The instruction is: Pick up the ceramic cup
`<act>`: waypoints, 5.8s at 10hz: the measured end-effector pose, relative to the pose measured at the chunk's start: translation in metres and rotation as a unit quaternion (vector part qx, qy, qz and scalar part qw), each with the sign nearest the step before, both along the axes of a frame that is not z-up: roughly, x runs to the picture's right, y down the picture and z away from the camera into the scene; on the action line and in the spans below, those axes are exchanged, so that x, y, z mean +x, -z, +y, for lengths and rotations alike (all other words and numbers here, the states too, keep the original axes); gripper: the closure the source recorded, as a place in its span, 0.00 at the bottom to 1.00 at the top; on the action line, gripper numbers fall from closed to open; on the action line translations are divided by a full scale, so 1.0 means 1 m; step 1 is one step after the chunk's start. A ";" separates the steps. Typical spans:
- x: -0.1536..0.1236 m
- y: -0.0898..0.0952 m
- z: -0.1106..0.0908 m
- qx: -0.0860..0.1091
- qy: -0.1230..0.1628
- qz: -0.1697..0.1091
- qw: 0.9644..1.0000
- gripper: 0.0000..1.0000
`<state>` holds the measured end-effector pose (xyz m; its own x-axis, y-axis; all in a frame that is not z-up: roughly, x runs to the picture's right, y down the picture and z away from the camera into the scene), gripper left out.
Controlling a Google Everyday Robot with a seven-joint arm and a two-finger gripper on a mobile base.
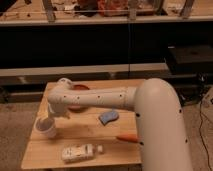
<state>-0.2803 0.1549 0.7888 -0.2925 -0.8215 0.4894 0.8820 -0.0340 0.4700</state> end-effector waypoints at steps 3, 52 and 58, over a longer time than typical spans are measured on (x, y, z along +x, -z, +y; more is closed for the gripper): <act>0.002 -0.001 0.007 0.001 0.021 0.023 1.000 0.65; 0.023 0.013 -0.052 -0.008 0.035 -0.006 0.999 1.00; 0.024 0.013 -0.056 -0.008 0.036 -0.008 0.999 1.00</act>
<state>-0.2560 0.0984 0.7760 -0.3585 -0.7900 0.4973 0.8699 -0.0894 0.4851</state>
